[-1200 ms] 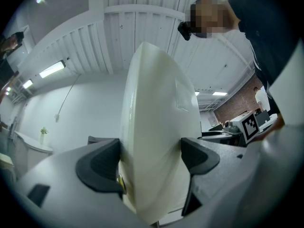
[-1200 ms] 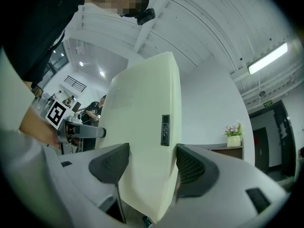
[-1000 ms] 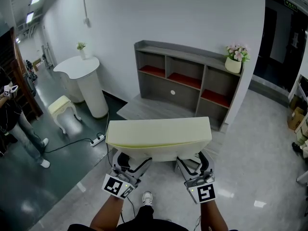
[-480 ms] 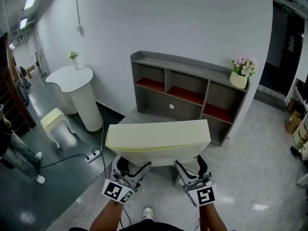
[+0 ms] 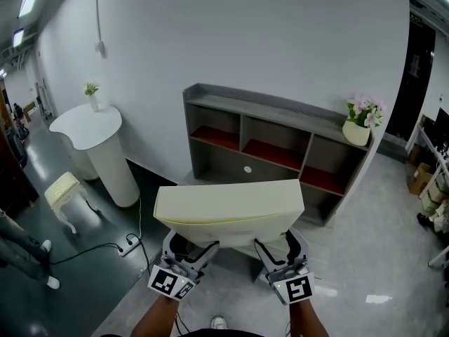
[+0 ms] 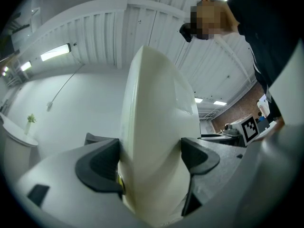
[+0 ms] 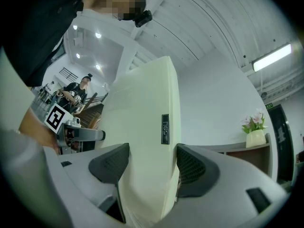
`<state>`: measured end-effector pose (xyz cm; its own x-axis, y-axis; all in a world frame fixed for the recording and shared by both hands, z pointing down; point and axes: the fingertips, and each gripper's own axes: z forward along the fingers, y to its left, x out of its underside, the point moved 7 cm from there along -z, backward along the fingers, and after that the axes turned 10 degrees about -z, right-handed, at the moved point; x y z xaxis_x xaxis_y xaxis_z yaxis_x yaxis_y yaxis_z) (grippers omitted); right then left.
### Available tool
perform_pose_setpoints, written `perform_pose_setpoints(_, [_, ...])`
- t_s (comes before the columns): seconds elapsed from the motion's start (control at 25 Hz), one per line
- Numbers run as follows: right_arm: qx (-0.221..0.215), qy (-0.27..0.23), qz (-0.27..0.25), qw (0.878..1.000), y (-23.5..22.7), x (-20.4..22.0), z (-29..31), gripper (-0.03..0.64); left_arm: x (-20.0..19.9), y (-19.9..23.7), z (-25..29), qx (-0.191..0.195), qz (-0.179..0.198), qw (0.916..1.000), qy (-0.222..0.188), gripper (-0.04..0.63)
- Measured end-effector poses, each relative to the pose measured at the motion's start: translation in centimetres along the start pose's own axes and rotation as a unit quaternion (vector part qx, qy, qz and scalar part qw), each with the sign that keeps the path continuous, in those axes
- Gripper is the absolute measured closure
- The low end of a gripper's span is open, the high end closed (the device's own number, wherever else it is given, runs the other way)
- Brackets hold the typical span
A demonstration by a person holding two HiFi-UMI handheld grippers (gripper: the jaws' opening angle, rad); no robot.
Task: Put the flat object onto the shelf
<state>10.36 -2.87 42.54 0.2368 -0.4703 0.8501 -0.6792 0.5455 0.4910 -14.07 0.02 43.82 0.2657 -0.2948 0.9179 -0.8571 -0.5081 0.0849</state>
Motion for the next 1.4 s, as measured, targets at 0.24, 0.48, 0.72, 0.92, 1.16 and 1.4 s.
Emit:
perform_pose_setpoints(0.24, [0.021, -0.012, -0.012, 1.000, 0.1, -0.7, 3.6, 0.296, -0.1, 3.5, 1.4, 0.011, -0.010, 0.9999, -0.007, 0.192])
perform_pose_setpoints(0.48, [0.029, -0.006, -0.036, 0.999, -0.4, -0.1, 4.4, 0.296, 0.2, 4.7, 2.9, 0.025, -0.016, 0.9994, -0.020, 0.192])
perform_pose_setpoints(0.72, [0.038, -0.003, -0.043, 0.998, -1.5, 0.2, 6.3, 0.295, 0.2, 6.3, 5.0, 0.035, -0.012, 0.9990, -0.025, 0.192])
perform_pose_setpoints(0.92, [0.040, -0.015, -0.047, 0.998, -3.3, 1.3, 8.0, 0.295, 0.4, 7.4, 7.4, 0.041, -0.001, 0.9988, -0.029, 0.192])
perform_pose_setpoints(1.16, [0.047, -0.045, -0.052, 0.997, -5.9, 2.2, 10.9, 0.293, 0.5, 9.3, 10.9, 0.045, 0.001, 0.9984, -0.034, 0.192])
perform_pose_setpoints(1.4, [0.046, -0.055, -0.056, 0.996, -9.7, 3.8, 14.3, 0.293, 1.1, 10.9, 15.7, 0.043, 0.017, 0.9980, -0.043, 0.192])
